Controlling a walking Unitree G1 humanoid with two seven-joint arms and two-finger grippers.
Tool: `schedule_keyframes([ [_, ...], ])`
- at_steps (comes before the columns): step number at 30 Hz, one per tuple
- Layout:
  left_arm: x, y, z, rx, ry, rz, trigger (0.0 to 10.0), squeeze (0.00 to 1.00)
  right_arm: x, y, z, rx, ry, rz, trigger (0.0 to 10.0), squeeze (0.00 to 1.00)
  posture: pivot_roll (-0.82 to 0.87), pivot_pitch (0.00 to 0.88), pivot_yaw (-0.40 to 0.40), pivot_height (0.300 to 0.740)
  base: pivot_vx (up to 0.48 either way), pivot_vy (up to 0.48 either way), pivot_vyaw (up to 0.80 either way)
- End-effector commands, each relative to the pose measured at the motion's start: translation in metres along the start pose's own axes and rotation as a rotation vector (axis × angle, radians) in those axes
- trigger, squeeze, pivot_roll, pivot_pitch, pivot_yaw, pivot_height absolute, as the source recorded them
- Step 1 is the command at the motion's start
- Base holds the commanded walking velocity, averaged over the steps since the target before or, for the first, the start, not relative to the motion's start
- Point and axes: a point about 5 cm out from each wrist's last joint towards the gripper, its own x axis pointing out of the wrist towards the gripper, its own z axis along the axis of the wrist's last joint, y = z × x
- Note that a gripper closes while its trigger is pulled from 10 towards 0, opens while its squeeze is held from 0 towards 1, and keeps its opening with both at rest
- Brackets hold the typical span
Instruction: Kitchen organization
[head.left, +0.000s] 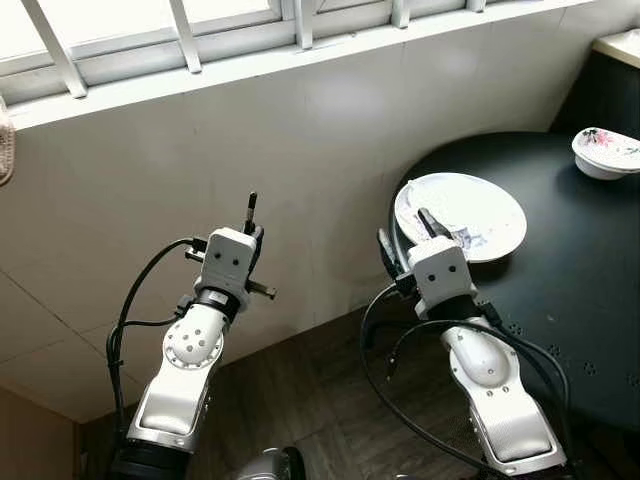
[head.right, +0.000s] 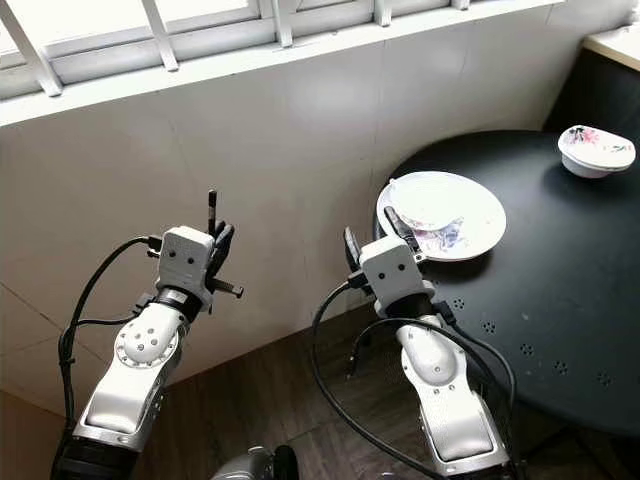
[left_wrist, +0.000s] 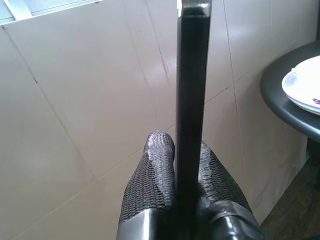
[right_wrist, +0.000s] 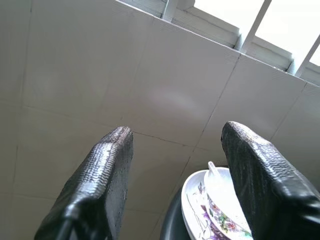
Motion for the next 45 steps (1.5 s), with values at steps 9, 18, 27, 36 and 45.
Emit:
schedule_keyframes([
  [9,0.0017,-0.0006,0.0001,0.019,0.003,-0.007,10.0,0.0,0.0032,-0.0006,0.001,-0.026,-0.012,-0.007,10.0,0.0,-0.09,0.036,0.045,0.74,0.0,0.117,0.0],
  [18,0.0017,0.0021,0.0059,0.084,-0.044,0.009,10.0,0.0,0.0052,0.0007,0.0017,-0.063,-0.015,0.004,10.0,0.0,-0.09,0.045,0.04,0.74,0.0,0.13,0.8],
  [27,0.0022,0.0018,0.0075,0.051,-0.064,0.018,10.0,0.0,0.0053,-0.0012,0.0,-0.044,-0.006,-0.006,10.0,0.0,-0.09,0.049,0.038,0.74,0.0,-0.155,0.8],
  [36,0.0019,0.0009,0.0068,0.065,-0.056,0.013,10.0,0.0,0.0045,-0.0022,-0.0013,-0.003,0.005,-0.01,10.0,0.0,-0.09,0.051,0.038,0.74,0.0,0.0,0.8],
  [45,0.002,-0.0009,0.0048,0.077,-0.042,0.008,10.0,0.0,0.0042,-0.001,-0.0016,-0.002,0.008,0.007,10.0,0.0,-0.09,0.057,0.037,0.74,0.0,0.0,0.8],
])
